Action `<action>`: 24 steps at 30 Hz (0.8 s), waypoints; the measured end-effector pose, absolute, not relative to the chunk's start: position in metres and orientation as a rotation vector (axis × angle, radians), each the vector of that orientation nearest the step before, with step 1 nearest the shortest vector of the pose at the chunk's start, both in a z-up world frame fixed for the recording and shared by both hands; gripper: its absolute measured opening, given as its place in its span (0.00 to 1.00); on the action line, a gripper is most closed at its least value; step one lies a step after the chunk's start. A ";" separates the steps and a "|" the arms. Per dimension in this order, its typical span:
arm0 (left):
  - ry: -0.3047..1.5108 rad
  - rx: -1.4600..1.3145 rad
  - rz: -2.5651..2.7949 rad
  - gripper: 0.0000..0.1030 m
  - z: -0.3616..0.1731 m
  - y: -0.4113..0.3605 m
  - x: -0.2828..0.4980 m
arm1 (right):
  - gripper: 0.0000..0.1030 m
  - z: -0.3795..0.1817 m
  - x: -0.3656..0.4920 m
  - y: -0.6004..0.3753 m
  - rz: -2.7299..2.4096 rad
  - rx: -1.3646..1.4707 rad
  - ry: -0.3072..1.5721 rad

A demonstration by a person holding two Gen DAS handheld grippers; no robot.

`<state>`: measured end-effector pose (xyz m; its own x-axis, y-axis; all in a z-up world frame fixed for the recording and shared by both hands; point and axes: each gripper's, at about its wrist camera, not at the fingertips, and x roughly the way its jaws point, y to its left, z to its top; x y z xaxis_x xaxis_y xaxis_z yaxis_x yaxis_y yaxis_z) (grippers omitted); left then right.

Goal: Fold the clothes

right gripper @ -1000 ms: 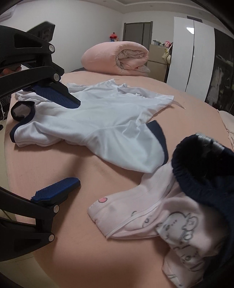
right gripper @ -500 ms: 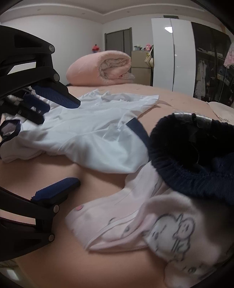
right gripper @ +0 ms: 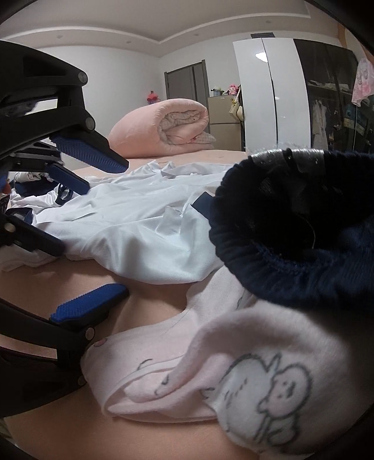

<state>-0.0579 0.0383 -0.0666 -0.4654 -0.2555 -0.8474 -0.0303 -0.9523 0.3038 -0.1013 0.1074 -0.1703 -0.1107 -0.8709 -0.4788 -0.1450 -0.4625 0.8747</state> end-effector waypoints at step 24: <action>-0.610 1.382 -2.444 1.00 -0.092 0.058 -0.082 | 0.72 -0.183 -0.117 0.074 -1.611 1.535 -1.229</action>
